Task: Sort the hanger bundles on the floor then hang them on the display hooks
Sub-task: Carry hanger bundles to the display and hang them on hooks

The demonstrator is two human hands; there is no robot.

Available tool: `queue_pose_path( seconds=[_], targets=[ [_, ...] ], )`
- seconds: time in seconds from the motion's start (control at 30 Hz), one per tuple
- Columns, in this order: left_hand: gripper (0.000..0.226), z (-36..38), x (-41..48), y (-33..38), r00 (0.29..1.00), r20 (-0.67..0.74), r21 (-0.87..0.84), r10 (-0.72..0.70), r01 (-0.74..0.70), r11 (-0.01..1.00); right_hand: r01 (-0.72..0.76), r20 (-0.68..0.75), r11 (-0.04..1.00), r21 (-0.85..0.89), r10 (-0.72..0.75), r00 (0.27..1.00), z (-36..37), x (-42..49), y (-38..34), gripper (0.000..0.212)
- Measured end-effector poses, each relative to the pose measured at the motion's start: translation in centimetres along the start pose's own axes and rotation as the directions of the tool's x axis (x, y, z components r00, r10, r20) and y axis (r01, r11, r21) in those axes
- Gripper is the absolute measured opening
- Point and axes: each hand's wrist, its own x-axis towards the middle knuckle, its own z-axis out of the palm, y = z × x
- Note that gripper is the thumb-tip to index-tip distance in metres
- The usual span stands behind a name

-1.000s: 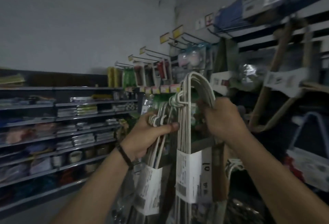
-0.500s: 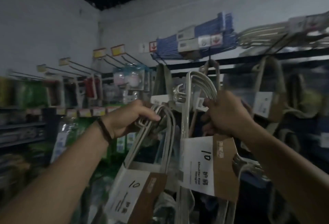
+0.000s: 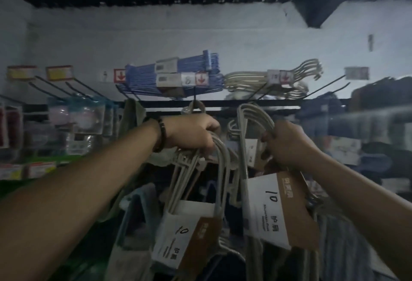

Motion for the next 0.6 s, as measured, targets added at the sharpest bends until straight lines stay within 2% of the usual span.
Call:
queue_pose_path(
  seconds=[0.07,0.13,0.3,0.47,0.6],
  targets=[
    [0.011,0.1,2.0,2.0,0.997,-0.029,0.160,0.074,-0.068,0.985,0.000,-0.013,1.000,-0.005,0.000,1.000,-1.4,0.9,1.8,0.027],
    [0.018,0.4,4.0,4.0,0.980,-0.090,0.300,0.179,-0.145,0.943,-0.009,-0.049,0.999,-0.054,0.006,0.999,-2.8,1.7,3.7,0.028],
    [0.023,1.4,9.5,7.9,0.921,-0.137,0.505,0.365,-0.252,0.825,-0.029,-0.043,0.994,-0.104,0.024,0.999,-5.2,4.4,7.9,0.030],
    [0.030,1.6,13.3,11.3,0.948,-0.114,0.632,0.297,-0.162,0.758,-0.045,-0.092,0.996,-0.077,0.038,0.995,-6.8,6.9,10.1,0.031],
    [0.034,1.2,15.8,12.0,0.965,-0.119,0.720,0.233,-0.077,0.690,0.003,-0.049,0.997,-0.080,-0.007,0.999,-7.3,9.0,10.5,0.025]
  ],
)
